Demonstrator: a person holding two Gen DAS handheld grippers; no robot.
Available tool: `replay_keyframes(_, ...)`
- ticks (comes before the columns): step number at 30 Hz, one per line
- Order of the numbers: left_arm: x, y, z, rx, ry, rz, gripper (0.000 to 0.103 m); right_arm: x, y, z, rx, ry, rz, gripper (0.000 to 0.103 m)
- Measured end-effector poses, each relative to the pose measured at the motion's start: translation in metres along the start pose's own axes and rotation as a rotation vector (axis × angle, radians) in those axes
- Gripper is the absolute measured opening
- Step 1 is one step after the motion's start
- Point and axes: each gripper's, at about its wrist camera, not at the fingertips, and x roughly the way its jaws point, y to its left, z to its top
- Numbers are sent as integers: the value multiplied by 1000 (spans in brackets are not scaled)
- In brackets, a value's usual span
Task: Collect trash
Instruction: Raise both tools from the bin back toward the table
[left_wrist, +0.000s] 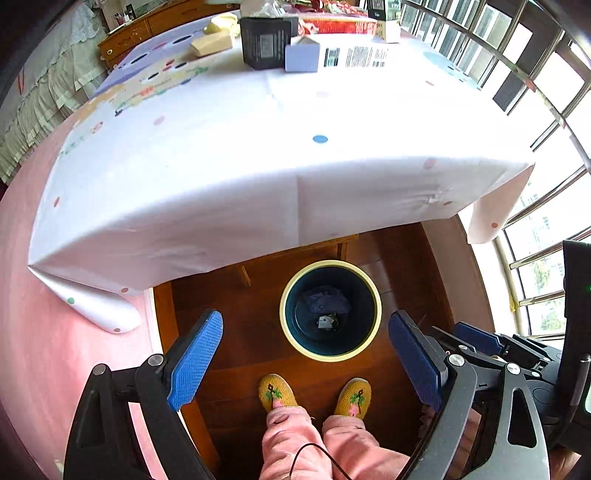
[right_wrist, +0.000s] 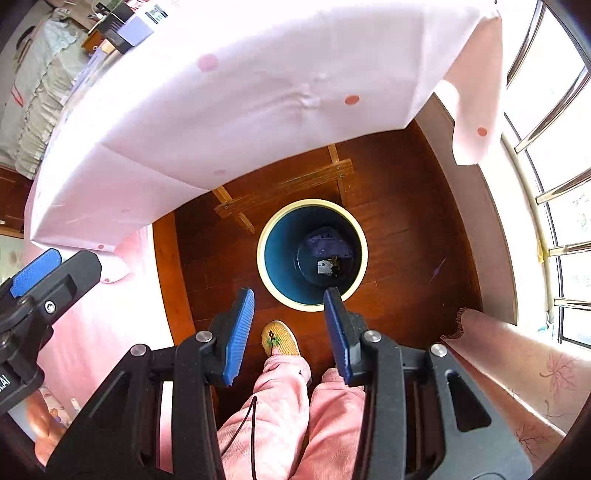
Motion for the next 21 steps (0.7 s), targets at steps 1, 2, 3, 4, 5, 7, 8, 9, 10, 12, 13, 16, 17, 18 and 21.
replay_keyframes(1, -15, 1, 2, -2, -14, 2, 93, -12, 4, 1, -9, -10, 7, 36)
replay_keyframes(2, -33, 3, 4, -7, -28, 6, 93, -24, 8, 2, -18, -19, 15, 36)
replay_keyframes(3, -50, 4, 8, -12, -44, 14, 93, -36, 11, 3, -28, -30, 24, 36)
replay_keyframes(4, -65, 6, 11, -18, -62, 26, 93, -47, 16, 4, -39, -42, 34, 36)
replay_keyframes(5, -82, 8, 15, -23, -81, 35, 93, -59, 21, 7, -53, -57, 44, 36)
replay_keyframes(7, -110, 11, 21, -26, -106, 40, 93, -84, 31, 9, -82, -88, 64, 36)
replay_keyframes(8, -125, 13, 23, -26, -116, 40, 93, -95, 35, 11, -99, -106, 75, 36)
replay_keyframes(9, -136, 15, 26, -29, -127, 37, 92, -105, 40, 13, -116, -125, 83, 36)
replay_keyframes(10, -146, 17, 29, -33, -141, 36, 92, -115, 44, 17, -131, -144, 91, 36)
replay_keyframes(12, -166, 20, 34, -37, -168, 37, 92, -133, 52, 25, -165, -193, 106, 36)
replay_keyframes(13, -174, 21, 38, -43, -181, 40, 92, -141, 56, 30, -181, -216, 109, 36)
replay_keyframes(16, -195, 29, 52, -64, -209, 46, 89, -160, 70, 48, -209, -251, 139, 36)
replay_keyframes(17, -199, 32, 55, -70, -213, 49, 84, -165, 74, 54, -218, -260, 149, 36)
replay_keyframes(18, -203, 35, 58, -81, -215, 57, 81, -169, 80, 60, -232, -271, 157, 36)
replay_keyframes(21, -209, 51, 70, -138, -228, 78, 80, -177, 102, 80, -280, -305, 162, 36)
